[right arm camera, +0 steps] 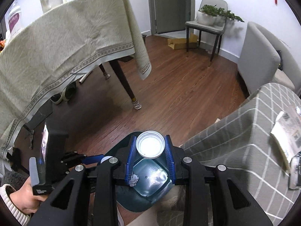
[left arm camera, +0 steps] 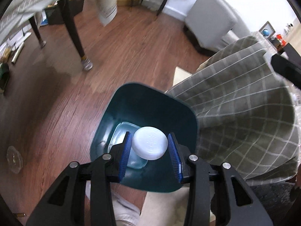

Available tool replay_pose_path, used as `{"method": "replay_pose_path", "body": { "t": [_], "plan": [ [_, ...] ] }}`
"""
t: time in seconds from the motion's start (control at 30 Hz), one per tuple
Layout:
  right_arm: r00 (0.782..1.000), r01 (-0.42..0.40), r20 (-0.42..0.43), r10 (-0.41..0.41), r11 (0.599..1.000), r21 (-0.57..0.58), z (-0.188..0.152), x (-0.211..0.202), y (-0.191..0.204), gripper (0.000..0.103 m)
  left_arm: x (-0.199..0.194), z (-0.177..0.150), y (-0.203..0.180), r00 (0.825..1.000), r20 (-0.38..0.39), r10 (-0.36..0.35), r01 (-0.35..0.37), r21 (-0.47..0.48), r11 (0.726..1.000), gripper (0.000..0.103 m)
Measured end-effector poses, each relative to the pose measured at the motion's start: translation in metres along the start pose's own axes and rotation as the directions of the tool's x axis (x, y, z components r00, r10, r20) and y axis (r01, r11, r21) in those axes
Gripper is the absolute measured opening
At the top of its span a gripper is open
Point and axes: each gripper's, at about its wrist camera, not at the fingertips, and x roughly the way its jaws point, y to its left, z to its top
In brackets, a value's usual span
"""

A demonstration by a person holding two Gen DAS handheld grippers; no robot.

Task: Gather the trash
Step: 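Carry both items over the teal bin and open both grippers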

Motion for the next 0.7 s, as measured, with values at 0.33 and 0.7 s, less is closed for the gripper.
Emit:
{"method": "replay_pose_path", "body": {
  "t": [0.33,0.7],
  "plan": [
    [0.996,-0.003,-0.084,0.001,1.0,-0.013,-0.004,0.036,0.019,0.031,0.027,-0.019,0.022,0.991,-0.133,0.016,-0.017,-0.007,1.0,0.044],
    [0.985,-0.012,-0.17,0.011,1.0,-0.004,-0.013,0.075,0.03,0.03,0.009,-0.02,0.037,0.996,-0.092,0.006,-0.008,-0.02,1.0,0.055]
  ]
}}
